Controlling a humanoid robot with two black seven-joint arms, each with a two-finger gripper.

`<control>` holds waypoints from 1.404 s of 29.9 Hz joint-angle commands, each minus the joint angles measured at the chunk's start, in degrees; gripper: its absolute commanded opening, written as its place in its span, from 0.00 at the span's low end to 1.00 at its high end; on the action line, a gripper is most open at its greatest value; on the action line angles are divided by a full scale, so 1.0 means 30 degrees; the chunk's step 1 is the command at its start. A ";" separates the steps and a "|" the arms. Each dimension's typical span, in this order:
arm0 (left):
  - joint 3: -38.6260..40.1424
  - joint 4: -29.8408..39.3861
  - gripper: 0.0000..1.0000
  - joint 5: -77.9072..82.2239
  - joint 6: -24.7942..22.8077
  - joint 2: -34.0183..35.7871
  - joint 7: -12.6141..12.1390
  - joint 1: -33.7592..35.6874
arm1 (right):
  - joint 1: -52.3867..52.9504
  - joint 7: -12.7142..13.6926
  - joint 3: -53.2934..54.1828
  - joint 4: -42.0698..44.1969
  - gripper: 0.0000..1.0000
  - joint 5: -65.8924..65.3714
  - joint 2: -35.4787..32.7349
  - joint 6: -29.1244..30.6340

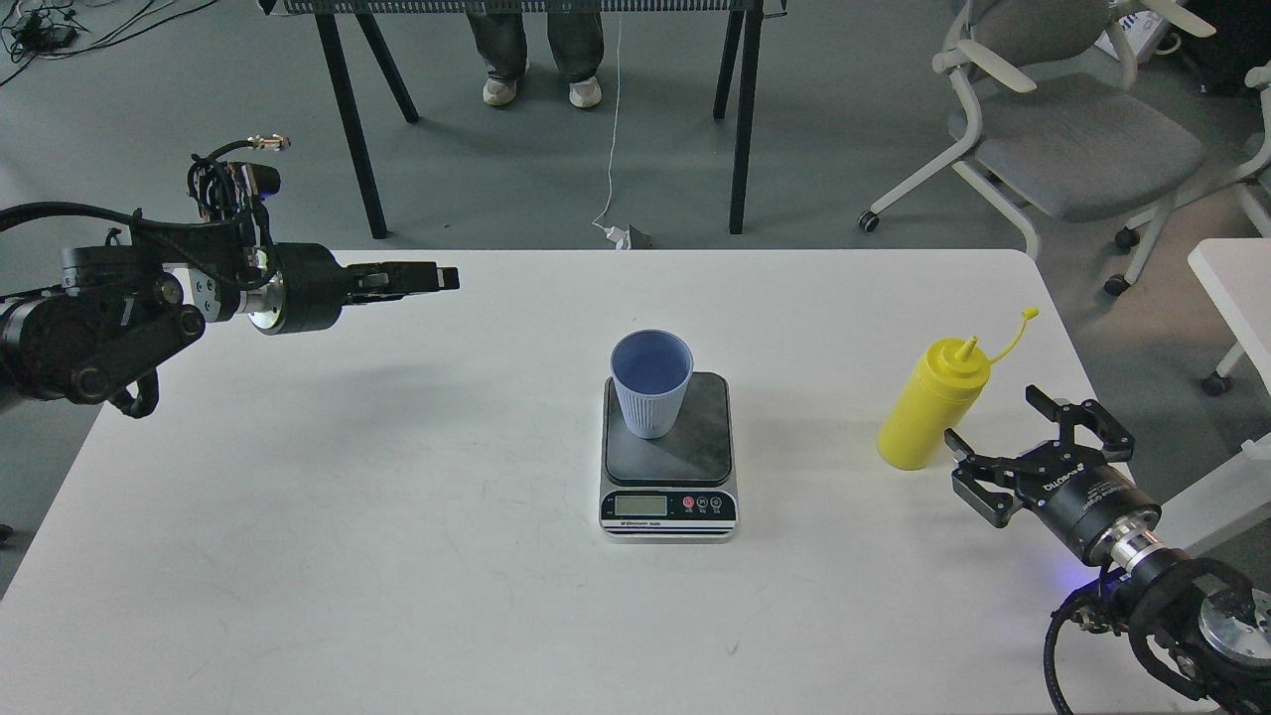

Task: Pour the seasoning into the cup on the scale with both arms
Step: 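Close the right gripper around the yellow bottle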

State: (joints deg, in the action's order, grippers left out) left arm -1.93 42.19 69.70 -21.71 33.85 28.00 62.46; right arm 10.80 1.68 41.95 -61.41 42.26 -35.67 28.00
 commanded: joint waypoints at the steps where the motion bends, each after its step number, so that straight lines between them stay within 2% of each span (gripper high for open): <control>1: 0.0000 0.0000 0.73 -0.0001 0.0000 -0.0004 0.0000 -0.0047 | 0.0385 0.0026 -0.0065 0.0315 0.99 -0.0052 0.0376 0.0000; 33: 0.0000 -0.0029 0.73 -0.0001 0.0030 0.0025 0.0000 -0.0340 | 0.1733 0.0085 -0.0066 0.2102 0.99 -0.1194 0.2457 0.0000; 42: 0.0000 0.0000 0.73 -0.0001 0.0030 -0.0004 0.0000 -0.0340 | 0.1909 0.0085 -0.0066 0.2073 0.94 -0.1692 0.2604 0.0000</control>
State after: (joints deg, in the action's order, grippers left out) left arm -1.93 42.18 69.70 -21.62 33.85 28.00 61.44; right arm 16.49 1.94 41.74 -55.10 37.75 -28.13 28.00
